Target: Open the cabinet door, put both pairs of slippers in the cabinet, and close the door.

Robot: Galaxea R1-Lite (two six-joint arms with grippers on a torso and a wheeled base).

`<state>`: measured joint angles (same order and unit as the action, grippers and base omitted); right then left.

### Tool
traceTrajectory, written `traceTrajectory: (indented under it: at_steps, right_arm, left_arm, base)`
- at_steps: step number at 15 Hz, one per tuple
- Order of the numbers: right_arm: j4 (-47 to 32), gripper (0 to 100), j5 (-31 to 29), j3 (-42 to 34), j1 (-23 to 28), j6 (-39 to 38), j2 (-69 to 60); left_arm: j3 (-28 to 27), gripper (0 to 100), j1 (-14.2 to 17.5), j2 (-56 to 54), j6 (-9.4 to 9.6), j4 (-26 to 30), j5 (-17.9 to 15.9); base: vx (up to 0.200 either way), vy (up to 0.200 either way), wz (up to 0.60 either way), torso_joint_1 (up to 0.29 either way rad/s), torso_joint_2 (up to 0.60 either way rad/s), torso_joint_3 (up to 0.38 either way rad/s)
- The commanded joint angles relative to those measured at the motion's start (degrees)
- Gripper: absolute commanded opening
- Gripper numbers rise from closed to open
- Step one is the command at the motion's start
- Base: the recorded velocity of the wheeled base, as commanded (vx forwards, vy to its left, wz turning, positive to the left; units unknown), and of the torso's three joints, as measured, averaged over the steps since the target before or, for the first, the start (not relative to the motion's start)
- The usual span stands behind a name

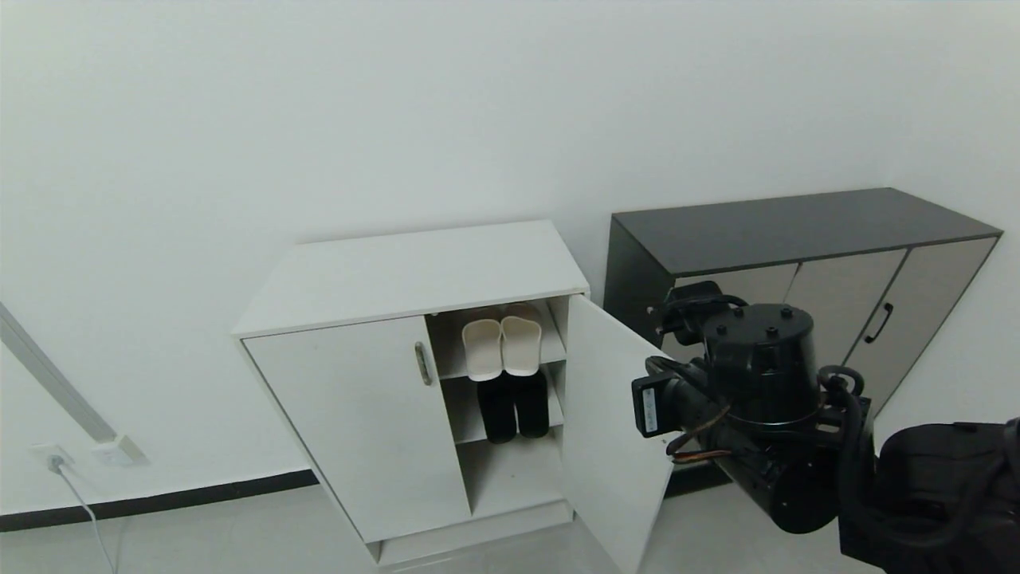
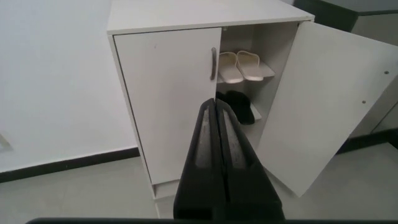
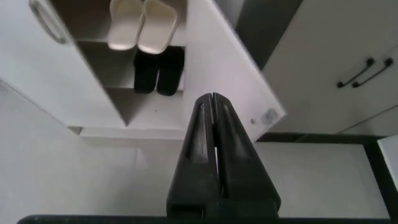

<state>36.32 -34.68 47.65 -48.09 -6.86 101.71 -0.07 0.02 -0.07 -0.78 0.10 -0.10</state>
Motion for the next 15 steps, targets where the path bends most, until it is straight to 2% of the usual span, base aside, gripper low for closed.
traceTrajectory:
  at_steps: [1, 4, 7, 9, 10, 11, 14, 15]
  right_arm:
    - [0.0, 0, 0.0, 0.0, 0.2, 0.0, -0.1]
    - [0.2, 0, 0.0, 0.1, 0.4, 0.0, 0.0]
    - [0.3, 0, 0.0, 0.2, 1.4, 0.4, 0.1]
    - [0.4, 0, 0.8, 1.4, 4.5, 0.7, 1.7]
    - [0.7, 0, 6.7, 2.6, 7.8, 0.4, 2.5]
    - [0.6, 0, 10.2, 4.5, 10.8, 0.4, 3.9]
    - [0.3, 0, 10.9, 12.7, 17.7, 0.4, 11.6]
    - [0.4, 0, 10.9, 14.2, 18.6, 0.4, 13.3]
  left_arm:
    - [0.0, 0, 0.1, 0.1, -0.01, 0.0, 0.0]
    - [0.0, 0, 0.1, 0.1, -0.10, 0.0, 0.0]
    - [0.0, 0, 0.1, 0.1, -0.10, 0.0, 0.1]
    - [0.0, 0, 0.1, 0.1, -0.10, 0.0, 0.0]
    - [0.0, 0, 0.1, 0.1, -0.10, 0.0, 0.0]
    - [0.0, 0, 0.1, 0.1, -0.10, 0.0, 0.0]
    - [0.0, 0, 0.1, 0.1, -0.10, 0.0, 0.1]
    - [0.0, 0, 0.1, 0.1, -0.10, 0.0, 0.1]
  base:
    - [0.000, 0.000, 0.00, 0.000, 0.00, 0.000]
    - [-0.200, 0.000, 0.00, 0.010, 0.01, -0.001]
    - [0.000, 0.000, 0.00, 0.000, 0.00, 0.000]
    - [0.000, 0.000, 0.00, 0.000, 0.00, 0.000]
    - [0.000, 0.000, 0.00, 0.000, 0.00, 0.000]
    - [0.000, 0.000, 0.00, 0.000, 0.00, 0.000]
    - [0.000, 0.000, 0.00, 0.000, 0.00, 0.000]
    - [0.000, 0.000, 0.00, 0.000, 0.00, 0.000]
